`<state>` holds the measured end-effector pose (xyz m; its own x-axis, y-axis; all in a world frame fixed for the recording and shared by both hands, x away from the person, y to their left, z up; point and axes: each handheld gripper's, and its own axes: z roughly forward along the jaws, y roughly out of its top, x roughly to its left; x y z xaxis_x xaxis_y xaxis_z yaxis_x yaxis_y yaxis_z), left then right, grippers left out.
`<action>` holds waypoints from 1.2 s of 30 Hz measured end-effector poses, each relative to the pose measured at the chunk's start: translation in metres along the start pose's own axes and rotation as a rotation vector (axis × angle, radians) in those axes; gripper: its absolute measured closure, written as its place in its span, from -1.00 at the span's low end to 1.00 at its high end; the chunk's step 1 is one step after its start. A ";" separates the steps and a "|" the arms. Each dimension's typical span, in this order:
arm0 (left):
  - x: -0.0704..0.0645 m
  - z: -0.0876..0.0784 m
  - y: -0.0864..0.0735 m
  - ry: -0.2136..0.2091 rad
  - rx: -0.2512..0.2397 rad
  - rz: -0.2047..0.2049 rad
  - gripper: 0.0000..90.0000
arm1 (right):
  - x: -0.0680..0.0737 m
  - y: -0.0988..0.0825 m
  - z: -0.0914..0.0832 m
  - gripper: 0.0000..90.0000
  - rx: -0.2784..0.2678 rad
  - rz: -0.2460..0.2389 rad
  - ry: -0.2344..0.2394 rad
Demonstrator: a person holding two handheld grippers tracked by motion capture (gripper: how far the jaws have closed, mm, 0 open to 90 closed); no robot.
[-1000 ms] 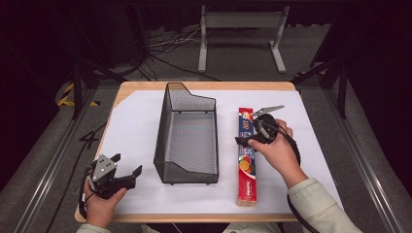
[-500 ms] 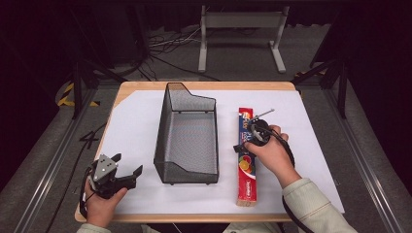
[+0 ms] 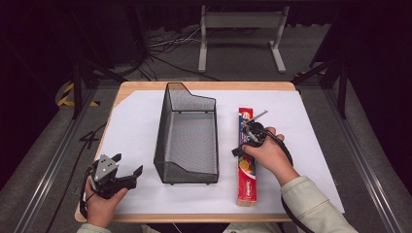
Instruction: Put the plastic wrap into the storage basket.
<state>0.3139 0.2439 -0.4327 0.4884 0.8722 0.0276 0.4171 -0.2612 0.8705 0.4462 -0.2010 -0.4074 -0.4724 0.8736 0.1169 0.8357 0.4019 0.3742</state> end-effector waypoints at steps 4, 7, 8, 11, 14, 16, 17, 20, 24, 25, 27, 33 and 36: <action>0.000 0.000 0.000 0.002 0.000 0.002 -0.68 | 0.000 0.002 0.002 -0.98 0.025 0.010 0.000; 0.000 -0.001 0.000 0.002 0.000 -0.002 -0.68 | 0.002 0.002 0.005 -0.96 0.026 0.024 -0.020; 0.000 -0.001 0.000 0.002 0.000 -0.002 -0.68 | 0.003 0.002 0.006 -0.95 0.029 0.030 -0.030; 0.001 -0.001 0.000 0.003 -0.002 0.000 -0.68 | 0.005 0.001 0.009 -0.90 0.040 0.065 -0.041; 0.001 0.000 -0.001 0.002 0.000 -0.002 -0.68 | 0.006 0.000 0.009 -0.83 0.042 0.097 -0.051; 0.001 0.000 -0.001 0.001 0.001 -0.001 -0.68 | 0.008 0.000 0.008 -0.77 0.044 0.117 -0.064; 0.001 0.000 -0.001 0.002 0.001 -0.001 -0.68 | 0.009 0.000 0.008 -0.75 0.046 0.124 -0.072; 0.001 0.000 -0.001 0.002 0.000 -0.002 -0.68 | 0.012 -0.001 0.007 -0.67 0.042 0.152 -0.097; 0.001 0.000 -0.001 0.003 0.001 -0.002 -0.68 | 0.014 -0.002 0.006 -0.56 0.053 0.239 -0.107; 0.001 0.000 -0.001 0.002 0.001 -0.002 -0.68 | 0.015 -0.002 0.006 -0.55 0.050 0.240 -0.116; 0.001 0.000 -0.001 0.003 -0.001 -0.002 -0.68 | 0.016 -0.002 0.005 -0.50 0.052 0.258 -0.131; 0.001 0.000 -0.001 0.005 -0.001 -0.001 -0.68 | 0.018 -0.002 0.003 -0.38 0.046 0.288 -0.150; 0.001 0.000 0.000 0.004 -0.002 -0.002 -0.68 | 0.019 -0.003 -0.002 -0.29 0.044 0.322 -0.151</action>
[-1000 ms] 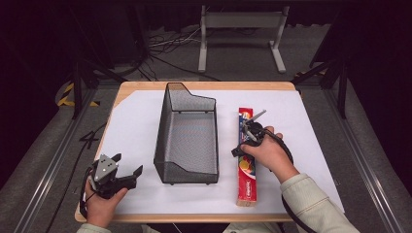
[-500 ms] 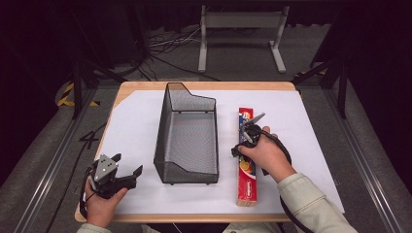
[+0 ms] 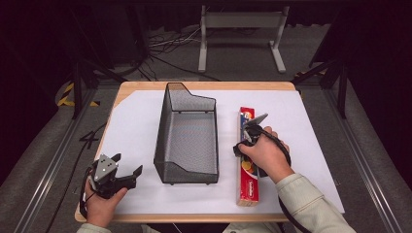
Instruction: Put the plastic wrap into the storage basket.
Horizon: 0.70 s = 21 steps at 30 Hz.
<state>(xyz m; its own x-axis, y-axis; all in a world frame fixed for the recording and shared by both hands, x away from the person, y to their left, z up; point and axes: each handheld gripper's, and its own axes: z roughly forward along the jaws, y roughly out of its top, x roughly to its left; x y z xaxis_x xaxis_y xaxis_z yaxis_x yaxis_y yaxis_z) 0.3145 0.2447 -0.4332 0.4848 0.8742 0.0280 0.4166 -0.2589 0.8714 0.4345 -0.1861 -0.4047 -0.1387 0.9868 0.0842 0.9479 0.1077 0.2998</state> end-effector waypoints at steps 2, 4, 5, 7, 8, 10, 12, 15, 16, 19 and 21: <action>0.000 0.000 0.000 0.002 0.000 0.001 -0.68 | -0.001 -0.001 -0.001 -0.27 -0.012 0.013 0.004; 0.000 0.000 0.000 0.002 0.000 0.003 -0.68 | -0.002 -0.001 -0.002 -0.24 -0.008 0.025 0.014; 0.000 0.000 0.000 0.002 0.000 0.003 -0.68 | -0.002 -0.001 -0.003 -0.23 -0.008 0.030 0.025; 0.000 0.000 0.000 0.002 -0.001 0.002 -0.68 | -0.004 -0.001 -0.004 -0.21 -0.009 0.027 0.042; 0.000 0.000 0.000 0.002 -0.002 0.001 -0.68 | -0.005 -0.001 -0.004 -0.20 -0.010 0.027 0.039; 0.000 0.000 0.000 0.003 0.000 0.000 -0.68 | -0.006 -0.001 -0.006 -0.19 -0.013 0.031 0.043; 0.000 0.000 0.000 0.005 -0.002 -0.001 -0.68 | -0.007 0.000 -0.010 -0.19 -0.022 0.039 0.061; 0.000 0.000 0.000 0.005 -0.002 -0.001 -0.68 | -0.009 0.001 -0.018 -0.19 -0.044 0.039 0.077; 0.000 0.000 0.000 0.006 -0.004 -0.001 -0.68 | -0.009 0.001 -0.021 -0.18 -0.051 0.038 0.083; 0.000 -0.001 0.000 0.006 -0.006 0.000 -0.68 | -0.011 0.004 -0.029 -0.18 -0.074 0.036 0.088; 0.000 -0.001 0.000 0.006 -0.006 0.001 -0.68 | -0.012 0.004 -0.032 -0.18 -0.082 0.033 0.089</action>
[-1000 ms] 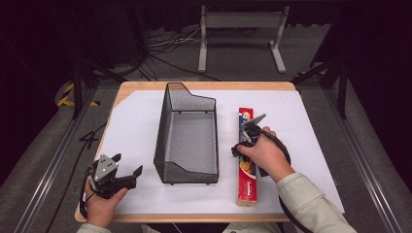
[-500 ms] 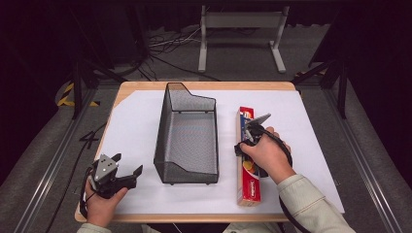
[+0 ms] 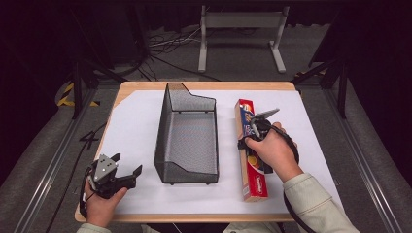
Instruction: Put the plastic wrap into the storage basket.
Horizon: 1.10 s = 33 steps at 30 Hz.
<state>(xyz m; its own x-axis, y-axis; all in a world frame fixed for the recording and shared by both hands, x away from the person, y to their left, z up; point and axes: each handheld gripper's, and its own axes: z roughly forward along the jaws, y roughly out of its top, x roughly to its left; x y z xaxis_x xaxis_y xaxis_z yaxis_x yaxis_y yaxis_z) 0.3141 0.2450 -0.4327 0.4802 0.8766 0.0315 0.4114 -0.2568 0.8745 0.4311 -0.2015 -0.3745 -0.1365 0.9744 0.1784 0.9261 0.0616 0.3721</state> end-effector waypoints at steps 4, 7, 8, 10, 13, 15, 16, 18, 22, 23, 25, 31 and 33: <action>0.000 0.000 0.000 0.000 0.002 0.001 -0.68 | -0.003 0.002 -0.009 -0.18 -0.023 -0.013 0.000; 0.000 0.000 0.000 0.001 0.000 -0.002 -0.68 | -0.006 0.003 -0.016 -0.17 -0.037 -0.014 0.009; 0.000 0.000 0.000 0.001 0.000 -0.002 -0.68 | -0.007 0.004 -0.018 -0.17 -0.048 -0.018 0.011; 0.000 0.000 0.000 0.001 0.003 -0.001 -0.68 | -0.008 0.004 -0.023 -0.17 -0.059 -0.024 0.007; 0.000 0.000 0.000 0.001 0.002 -0.002 -0.68 | -0.008 0.006 -0.030 -0.17 -0.065 -0.038 0.009; 0.000 0.000 0.000 0.001 0.000 -0.001 -0.68 | -0.008 0.006 -0.035 -0.17 -0.068 -0.047 0.001; -0.001 0.000 0.000 0.001 0.002 -0.001 -0.68 | -0.008 0.006 -0.038 -0.17 -0.069 -0.052 0.004; -0.001 0.000 0.000 -0.001 0.003 -0.002 -0.68 | -0.009 0.007 -0.041 -0.17 -0.070 -0.057 0.015; -0.001 0.000 0.000 0.001 0.001 -0.003 -0.68 | -0.010 0.009 -0.048 -0.17 -0.071 -0.062 0.012; -0.001 0.000 0.000 0.001 0.002 -0.002 -0.68 | -0.009 0.009 -0.049 -0.17 -0.072 -0.064 0.011; -0.001 0.000 0.000 0.001 0.004 -0.001 -0.68 | -0.009 0.010 -0.053 -0.17 -0.072 -0.073 0.010; 0.000 0.000 0.000 0.001 0.001 -0.002 -0.68 | -0.005 0.013 -0.065 -0.17 -0.080 -0.105 0.019; -0.001 0.000 0.000 0.001 0.003 -0.001 -0.68 | -0.002 0.014 -0.069 -0.17 -0.078 -0.117 0.023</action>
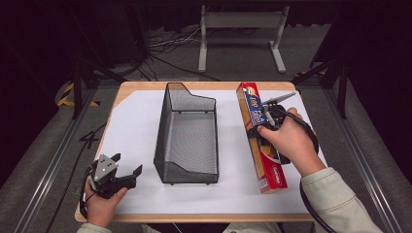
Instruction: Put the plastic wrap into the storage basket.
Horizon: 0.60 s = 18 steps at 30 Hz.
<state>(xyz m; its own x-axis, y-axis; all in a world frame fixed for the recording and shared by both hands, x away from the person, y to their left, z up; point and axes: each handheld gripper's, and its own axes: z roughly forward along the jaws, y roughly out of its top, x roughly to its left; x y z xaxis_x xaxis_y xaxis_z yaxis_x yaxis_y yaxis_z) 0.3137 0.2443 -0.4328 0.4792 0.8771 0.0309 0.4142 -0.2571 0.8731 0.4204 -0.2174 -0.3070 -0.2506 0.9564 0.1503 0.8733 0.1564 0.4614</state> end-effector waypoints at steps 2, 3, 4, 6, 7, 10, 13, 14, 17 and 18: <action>0.000 0.000 0.000 0.001 0.001 0.003 -0.68 | 0.003 0.002 -0.003 -0.17 -0.002 -0.011 0.008; 0.000 0.000 0.000 0.002 0.001 0.002 -0.68 | 0.005 0.003 -0.004 -0.17 -0.002 -0.022 0.008; 0.000 0.000 0.000 0.001 0.002 0.000 -0.67 | 0.006 0.003 -0.005 -0.17 -0.001 -0.032 0.007; 0.000 -0.001 0.000 0.001 0.001 0.000 -0.67 | 0.012 0.005 -0.008 -0.17 0.011 -0.053 0.007; 0.000 -0.001 0.000 0.001 0.001 0.000 -0.67 | 0.013 0.006 -0.008 -0.17 0.012 -0.061 0.014; 0.000 -0.001 -0.001 0.002 -0.001 0.001 -0.67 | 0.019 0.009 -0.010 -0.16 0.019 -0.075 0.054; 0.000 -0.001 -0.001 0.002 -0.001 -0.001 -0.67 | 0.027 0.012 -0.012 -0.16 0.022 -0.102 0.059; 0.000 -0.001 -0.001 0.003 -0.001 0.000 -0.67 | 0.030 0.013 -0.012 -0.16 0.021 -0.107 0.058; 0.000 -0.001 -0.001 0.005 0.000 0.001 -0.67 | 0.035 0.016 -0.013 -0.16 0.026 -0.118 0.055; 0.000 -0.002 -0.001 0.005 0.000 0.004 -0.67 | 0.038 0.018 -0.014 -0.16 0.026 -0.125 0.058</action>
<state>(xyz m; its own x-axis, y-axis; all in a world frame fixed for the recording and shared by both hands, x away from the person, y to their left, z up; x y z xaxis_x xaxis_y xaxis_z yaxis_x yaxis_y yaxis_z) 0.3122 0.2453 -0.4330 0.4770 0.8782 0.0365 0.4124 -0.2603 0.8730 0.4206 -0.1819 -0.2811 -0.3808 0.9134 0.1436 0.8444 0.2803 0.4566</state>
